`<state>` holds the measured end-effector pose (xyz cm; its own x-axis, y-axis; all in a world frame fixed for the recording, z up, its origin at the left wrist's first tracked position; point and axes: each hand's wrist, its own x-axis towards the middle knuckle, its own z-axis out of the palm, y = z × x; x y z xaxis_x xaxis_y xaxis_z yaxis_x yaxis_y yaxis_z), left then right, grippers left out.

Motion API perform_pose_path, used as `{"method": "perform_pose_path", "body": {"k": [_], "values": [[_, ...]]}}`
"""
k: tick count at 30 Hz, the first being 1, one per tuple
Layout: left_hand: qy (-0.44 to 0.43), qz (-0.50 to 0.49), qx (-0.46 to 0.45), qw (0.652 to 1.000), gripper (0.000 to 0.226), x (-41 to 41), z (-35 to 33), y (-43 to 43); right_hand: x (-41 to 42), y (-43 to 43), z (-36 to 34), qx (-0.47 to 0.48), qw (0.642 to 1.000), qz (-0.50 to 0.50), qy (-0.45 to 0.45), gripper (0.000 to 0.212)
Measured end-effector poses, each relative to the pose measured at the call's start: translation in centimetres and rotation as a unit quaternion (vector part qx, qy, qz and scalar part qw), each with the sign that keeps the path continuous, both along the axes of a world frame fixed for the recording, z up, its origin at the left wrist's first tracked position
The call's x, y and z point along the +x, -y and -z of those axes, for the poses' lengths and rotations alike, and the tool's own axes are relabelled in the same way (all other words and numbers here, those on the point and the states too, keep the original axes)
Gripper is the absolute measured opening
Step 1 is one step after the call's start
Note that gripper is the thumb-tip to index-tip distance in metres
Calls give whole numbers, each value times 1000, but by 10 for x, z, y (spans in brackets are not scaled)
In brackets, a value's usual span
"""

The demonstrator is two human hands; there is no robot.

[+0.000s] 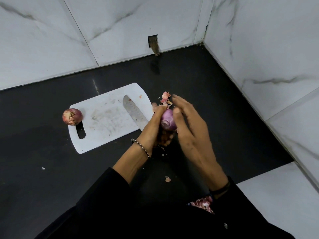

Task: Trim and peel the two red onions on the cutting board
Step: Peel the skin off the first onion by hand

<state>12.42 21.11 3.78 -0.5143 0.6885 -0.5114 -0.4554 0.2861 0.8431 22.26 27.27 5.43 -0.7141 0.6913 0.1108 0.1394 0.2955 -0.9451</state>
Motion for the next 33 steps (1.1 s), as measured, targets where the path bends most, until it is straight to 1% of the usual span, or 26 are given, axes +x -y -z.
{"method": "perform_pose_path", "body": {"k": [1,2,3,5,6,8,10,12,14,16,18,21,22,23,25,27,28,30,33], "values": [[-26,-3,20,999,50,4,4,2,-6,8,-2,-14,1000,-13,10,43],[-58,-3,17,998,39,10,7,3,-12,16,-3,-19,999,-17,31,49],[-91,4,-2,996,32,14,12,4,-18,22,-4,-14,998,-10,57,55],[-178,0,-36,983,26,21,25,3,-25,25,-6,-15,995,20,98,60],[-194,-14,-53,980,27,22,24,2,-27,24,-7,-26,993,34,108,62],[-210,-24,-79,974,35,22,23,0,-29,20,-10,-33,992,44,111,64],[-214,-23,-78,973,39,23,19,1,-30,16,-14,-40,992,46,111,66],[-176,-25,-52,983,41,25,12,3,-31,9,-16,-68,990,53,115,65],[-119,-3,-14,993,49,28,5,7,-32,-4,-15,-126,984,65,108,67],[-93,33,8,995,54,28,4,10,-33,-15,-13,-181,975,67,107,73],[-80,55,29,995,58,22,3,14,-36,-18,-9,-202,971,53,116,75],[-26,30,27,999,40,15,2,15,-42,-21,-3,-223,966,26,125,82],[-7,16,25,1000,36,13,2,15,-44,-23,-1,-221,966,25,130,85],[11,11,32,999,37,11,3,15,-44,-25,2,-219,966,33,135,87],[55,14,85,995,37,10,3,16,-41,-31,6,-230,962,57,136,87],[93,5,141,986,28,10,-1,17,-35,-34,10,-257,957,76,115,85],[107,-3,154,982,25,11,-3,18,-33,-35,10,-264,955,82,105,84],[118,-7,167,979,24,11,-6,19,-30,-35,10,-263,956,90,95,81],[103,25,169,980,26,10,-1,20,-28,-34,10,-244,961,95,86,82]]}}
